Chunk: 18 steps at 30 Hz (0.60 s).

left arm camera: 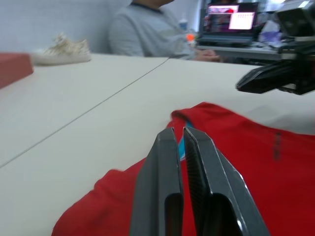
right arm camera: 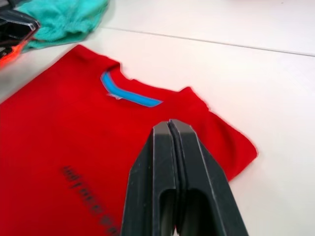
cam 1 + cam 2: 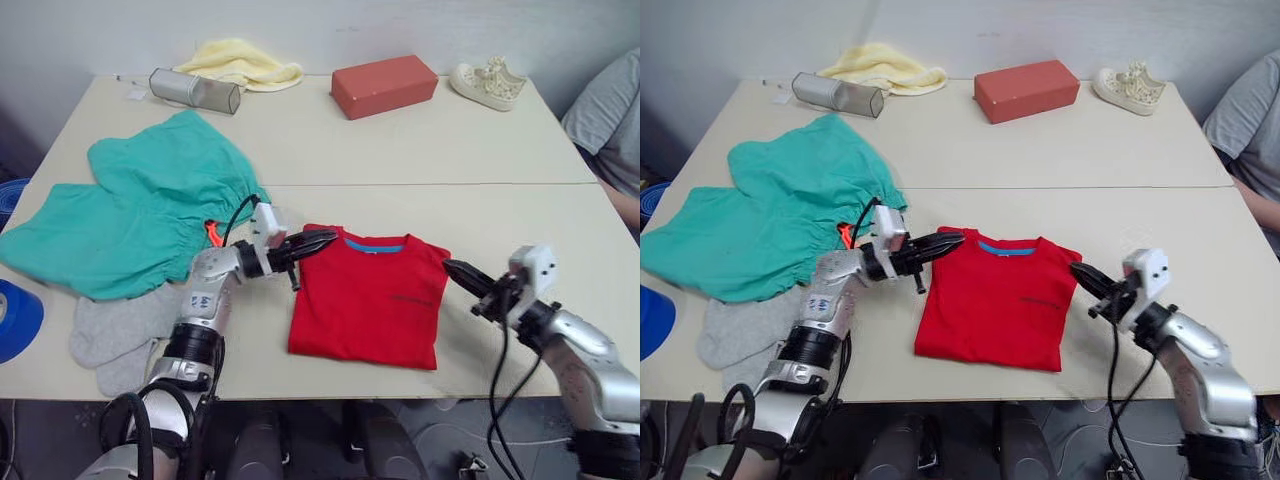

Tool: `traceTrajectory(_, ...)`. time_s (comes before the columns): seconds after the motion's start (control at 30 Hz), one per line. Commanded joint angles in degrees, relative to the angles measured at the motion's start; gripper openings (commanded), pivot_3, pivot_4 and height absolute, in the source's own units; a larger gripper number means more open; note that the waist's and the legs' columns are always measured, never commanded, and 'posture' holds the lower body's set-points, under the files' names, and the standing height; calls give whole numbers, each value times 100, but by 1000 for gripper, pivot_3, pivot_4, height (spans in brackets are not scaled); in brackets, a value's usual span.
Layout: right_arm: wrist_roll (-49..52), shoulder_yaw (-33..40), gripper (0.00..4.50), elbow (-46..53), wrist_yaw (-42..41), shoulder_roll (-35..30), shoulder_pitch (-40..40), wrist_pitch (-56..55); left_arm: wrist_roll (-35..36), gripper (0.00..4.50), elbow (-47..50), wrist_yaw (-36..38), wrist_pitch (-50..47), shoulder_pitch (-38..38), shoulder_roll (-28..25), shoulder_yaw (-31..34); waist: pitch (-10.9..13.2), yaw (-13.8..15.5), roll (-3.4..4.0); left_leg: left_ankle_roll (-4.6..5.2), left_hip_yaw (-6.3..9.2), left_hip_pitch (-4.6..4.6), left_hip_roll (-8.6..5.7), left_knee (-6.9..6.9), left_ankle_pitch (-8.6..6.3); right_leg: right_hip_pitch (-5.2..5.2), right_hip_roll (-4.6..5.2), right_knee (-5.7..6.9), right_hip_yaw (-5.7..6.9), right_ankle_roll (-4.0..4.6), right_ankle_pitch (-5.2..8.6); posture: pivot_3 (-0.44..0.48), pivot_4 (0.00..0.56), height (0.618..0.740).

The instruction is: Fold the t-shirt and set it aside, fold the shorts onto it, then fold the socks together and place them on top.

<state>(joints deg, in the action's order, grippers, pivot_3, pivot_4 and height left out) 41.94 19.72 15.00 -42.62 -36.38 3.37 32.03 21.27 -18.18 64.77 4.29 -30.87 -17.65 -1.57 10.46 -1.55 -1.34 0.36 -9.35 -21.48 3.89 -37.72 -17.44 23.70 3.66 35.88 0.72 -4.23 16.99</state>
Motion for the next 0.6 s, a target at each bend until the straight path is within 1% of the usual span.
traceTrajectory(0.03, 2064, 807, 1181, 504, 50, -1129, 598, 2647, 590, 260, 1062, 1037, -395, 478, -621, -43, 0, -1, 6, 5, -2, 0, -4, 11, -1, 0, 7, -3, -6, 3, 1, 0, 150, 740)
traceTrajectory(0.1, 2458, 871, 1888, 378, 299, -1391, 651, 3268, 560, 260, 1178, 1124, -452, 622, -772, -122, -2, -12, -8, 14, 4, 6, -2, 16, -4, -5, 7, -13, -3, 7, 4, 0, 150, 740)
traceTrajectory(0.17, 2767, 823, 2495, 128, 468, -1601, 627, 3958, 465, 260, 1124, 1145, -393, 731, -816, -152, -3, -5, -9, 32, 9, 7, -5, 13, -4, -13, 9, -17, 0, 9, 2, 0, 150, 740)
traceTrajectory(0.27, 2992, 698, 3581, -233, 897, -1489, 348, 4520, 196, 260, 881, 1236, -54, 784, -808, -298, -3, -2, -9, 45, 9, 5, -10, 16, 4, -13, 13, -27, 0, 14, 0, 0, 150, 740)
traceTrajectory(0.33, 3010, 561, 4243, -436, 1249, -1312, 39, 4794, 76, 260, 803, 1248, 95, 791, -789, -379, -3, -6, -10, 47, 9, 2, -14, 16, 5, -10, 14, -28, -1, 12, -1, 0, 150, 740)
traceTrajectory(0.37, 3004, 515, 4487, -578, 1488, -1150, -163, 4896, 47, 260, 790, 1249, 128, 788, -779, -403, -6, -19, -15, 47, 9, 0, -14, 17, 5, -10, 13, -31, -1, 9, -3, 0, 150, 740)
traceTrajectory(0.47, 2969, 394, 4487, -931, 1996, -703, -681, 5123, -14, 260, 773, 1235, 206, 788, -750, -475, -34, -60, -60, 41, 7, 2, -5, 20, 3, -10, 2, -33, -2, 2, -7, 0, 150, 740)
traceTrajectory(0.6, 3006, 153, 4487, -1042, 2211, -258, -1094, 5483, -34, 260, 780, 1209, 203, 770, -703, -548, -53, -98, -92, 34, 7, 7, 1, 29, 6, -11, 0, -33, -1, 8, -9, 0, 150, 740)
